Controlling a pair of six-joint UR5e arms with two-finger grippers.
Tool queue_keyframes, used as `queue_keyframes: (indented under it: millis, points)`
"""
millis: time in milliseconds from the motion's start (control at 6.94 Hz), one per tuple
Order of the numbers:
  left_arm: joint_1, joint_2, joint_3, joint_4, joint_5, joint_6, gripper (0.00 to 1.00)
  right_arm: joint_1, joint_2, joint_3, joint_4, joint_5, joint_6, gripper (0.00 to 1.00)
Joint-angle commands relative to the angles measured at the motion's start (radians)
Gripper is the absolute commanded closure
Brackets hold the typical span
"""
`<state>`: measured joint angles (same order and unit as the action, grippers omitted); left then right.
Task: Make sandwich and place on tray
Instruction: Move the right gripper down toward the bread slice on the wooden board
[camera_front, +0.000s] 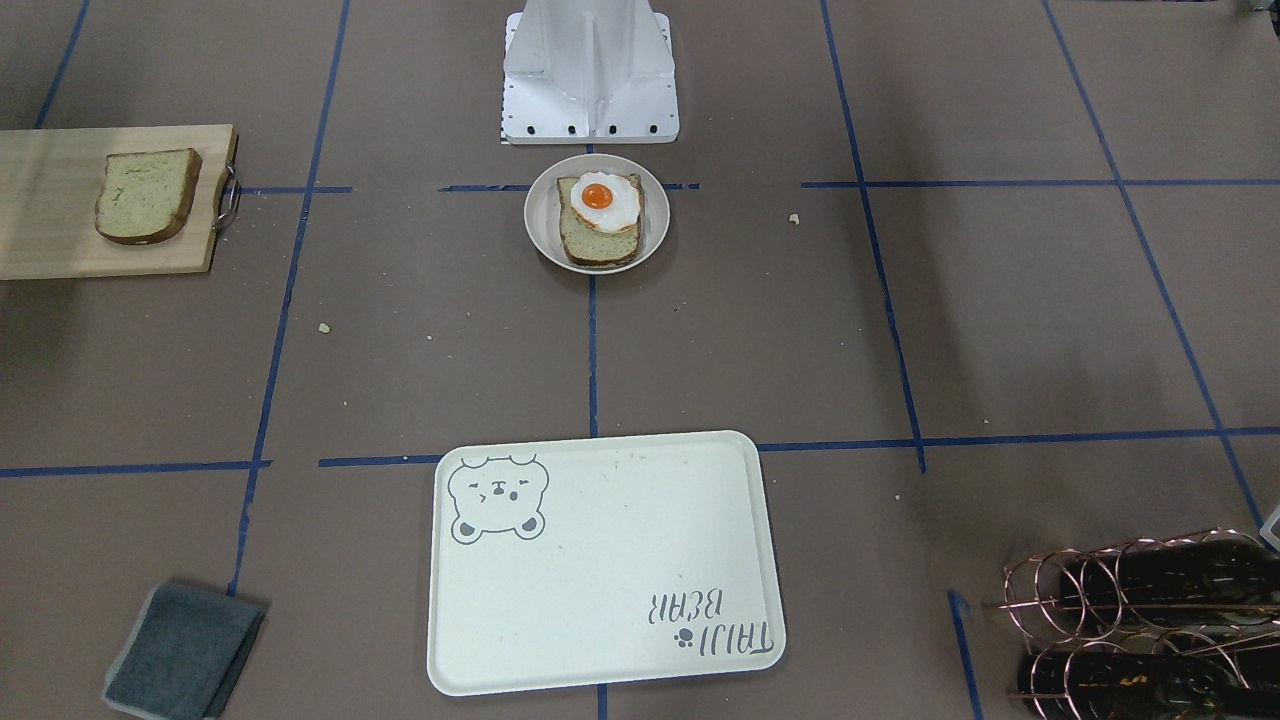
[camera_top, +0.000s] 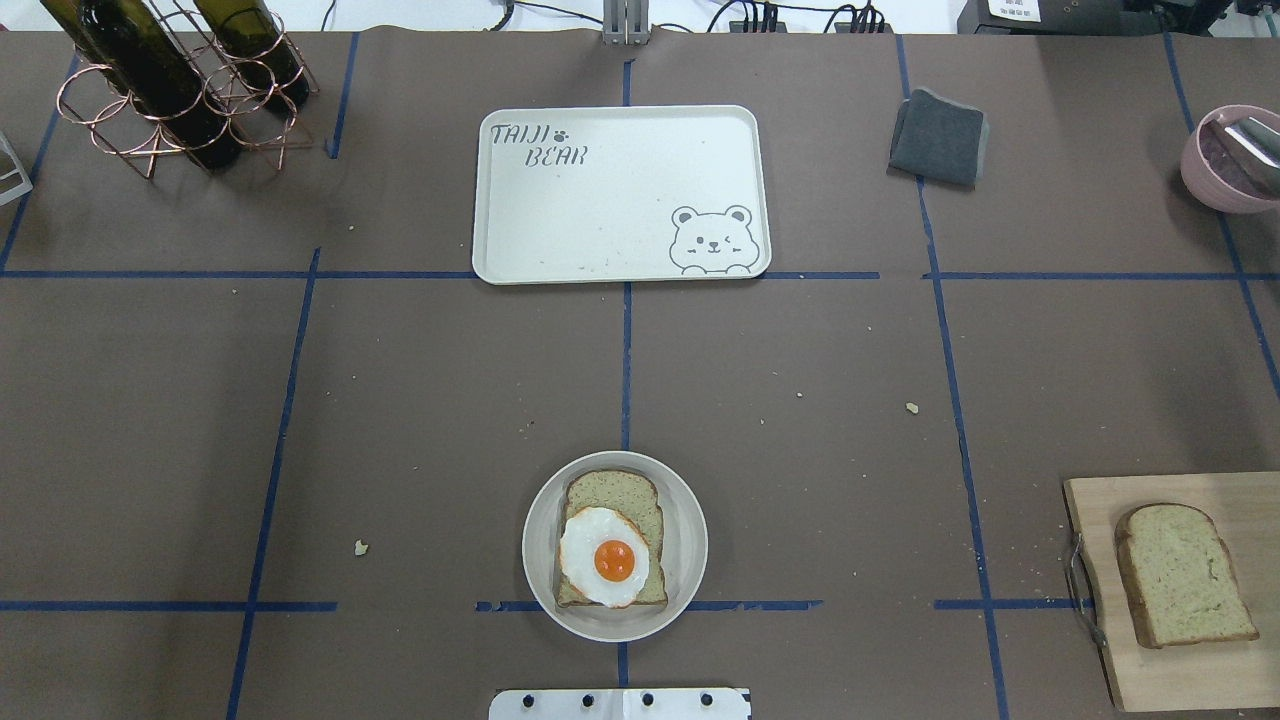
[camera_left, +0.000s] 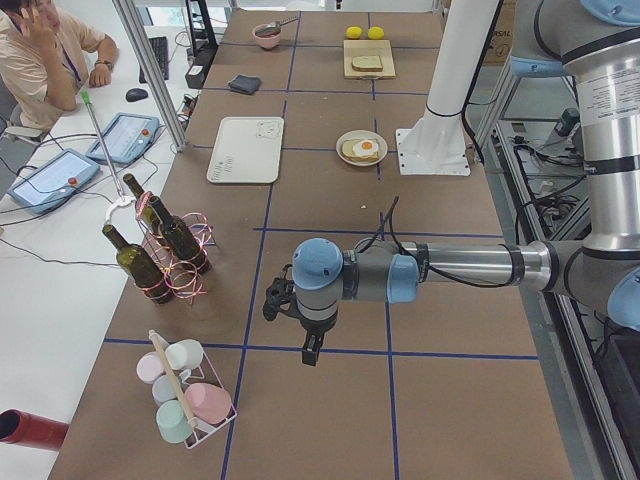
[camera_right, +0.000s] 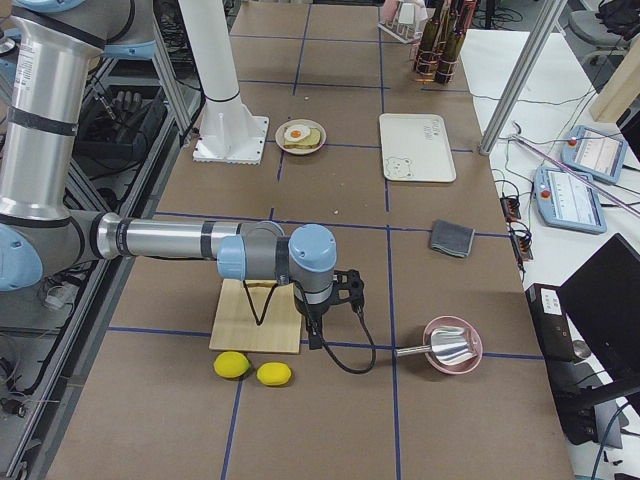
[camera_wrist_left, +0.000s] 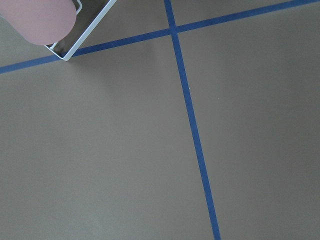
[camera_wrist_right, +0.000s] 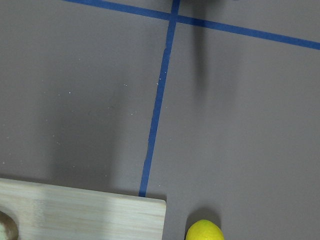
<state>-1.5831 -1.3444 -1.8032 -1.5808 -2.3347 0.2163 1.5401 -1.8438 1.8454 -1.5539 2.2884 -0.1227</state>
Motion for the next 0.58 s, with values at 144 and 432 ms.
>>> queue_keyframes:
  millis: [144,432]
  points:
    - [0.002,0.001,0.001,0.001,0.002,0.0,0.0,-0.005,0.006,0.001,0.003,-0.001,-0.009,0.0]
    - [0.002,0.001,-0.004,-0.005,0.0,0.0,0.0,-0.041,0.006,0.003,0.113,0.116,0.0,0.0]
